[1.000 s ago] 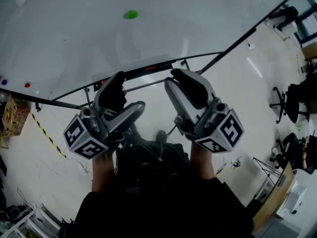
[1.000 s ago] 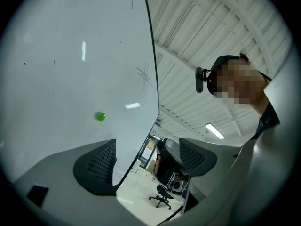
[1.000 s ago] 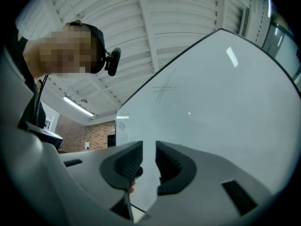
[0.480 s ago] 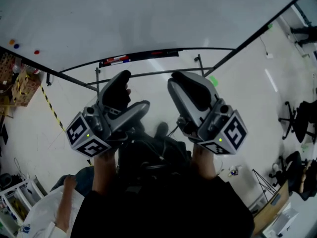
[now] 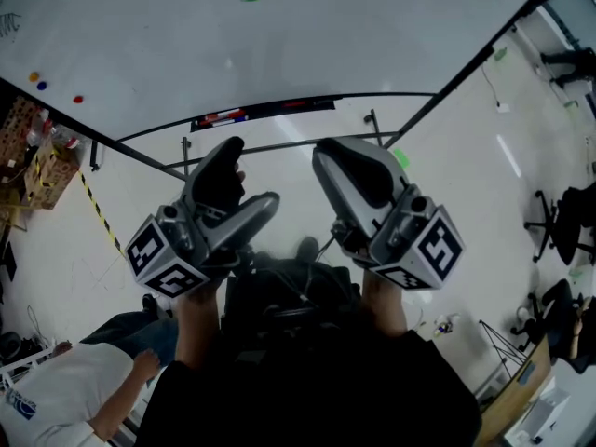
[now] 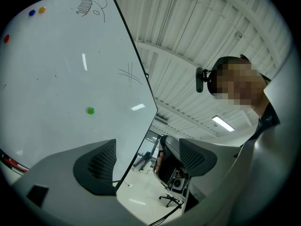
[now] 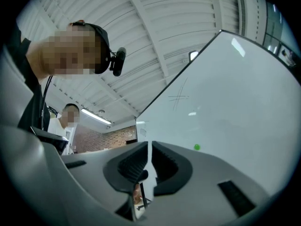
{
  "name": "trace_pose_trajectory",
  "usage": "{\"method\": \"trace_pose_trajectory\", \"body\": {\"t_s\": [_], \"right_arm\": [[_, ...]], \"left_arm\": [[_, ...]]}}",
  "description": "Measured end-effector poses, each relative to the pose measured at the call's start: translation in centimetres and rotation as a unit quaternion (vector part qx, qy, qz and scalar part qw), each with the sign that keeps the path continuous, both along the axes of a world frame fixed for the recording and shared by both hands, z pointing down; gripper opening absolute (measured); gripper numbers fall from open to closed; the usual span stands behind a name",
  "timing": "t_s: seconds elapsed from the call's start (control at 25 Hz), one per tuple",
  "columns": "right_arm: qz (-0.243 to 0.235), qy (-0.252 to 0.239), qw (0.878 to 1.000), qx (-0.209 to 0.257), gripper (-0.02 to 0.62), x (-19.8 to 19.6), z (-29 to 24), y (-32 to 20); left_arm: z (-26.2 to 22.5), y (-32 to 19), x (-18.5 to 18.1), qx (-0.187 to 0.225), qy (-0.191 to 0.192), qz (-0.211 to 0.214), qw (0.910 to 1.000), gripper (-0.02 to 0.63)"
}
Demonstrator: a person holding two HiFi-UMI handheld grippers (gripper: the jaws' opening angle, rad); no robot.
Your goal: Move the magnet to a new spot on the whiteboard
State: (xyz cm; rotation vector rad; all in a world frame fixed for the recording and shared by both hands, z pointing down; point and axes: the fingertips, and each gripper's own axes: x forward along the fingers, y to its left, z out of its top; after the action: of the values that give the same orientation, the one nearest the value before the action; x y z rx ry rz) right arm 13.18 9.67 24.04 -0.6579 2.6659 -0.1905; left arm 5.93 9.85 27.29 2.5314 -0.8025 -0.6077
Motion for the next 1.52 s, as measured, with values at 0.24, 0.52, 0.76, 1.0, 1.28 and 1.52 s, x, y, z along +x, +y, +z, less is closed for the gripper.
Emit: {"method": "trace_pose_trajectory", "body": {"t_s": [0.24,0.52,0.76,1.0,1.28,1.52], "right_arm": [[0.017,0.017,1.0,-0.01,0.032,-0.8,0.1,0.5],[0.05,0.04,0.998,-0.025,0.02,-7.0,1.0,3.5],[0.081,0.073,0.993,-0.045,0.018,-8.2,2.2,5.5],[0.077,0.08,0.993,-0.039,0.018,-9.1,2.2,6.3],[0.038,0.073,0.997,-0.009,0.017,-10.2,0.1,6.5],[0.035,0.058,0.998,-0.003,0.017,-7.9,-0.6,6.2]], "left_arm": [[0.1,0.6,-0.6,-0.013,0.02,0.025,0.9994,0.413],[1.4,3.1,-7.1,-0.023,0.043,0.05,0.9975,0.413],[2.6,4.6,-8.2,-0.041,0.07,0.08,0.9934,0.413],[2.5,5.2,-9.0,-0.03,0.076,0.08,0.9935,0.413],[0.4,5.6,-9.9,-0.003,0.073,0.047,0.9962,0.413],[-0.2,5.9,-7.7,0.0,0.068,0.046,0.9966,0.413]]}}
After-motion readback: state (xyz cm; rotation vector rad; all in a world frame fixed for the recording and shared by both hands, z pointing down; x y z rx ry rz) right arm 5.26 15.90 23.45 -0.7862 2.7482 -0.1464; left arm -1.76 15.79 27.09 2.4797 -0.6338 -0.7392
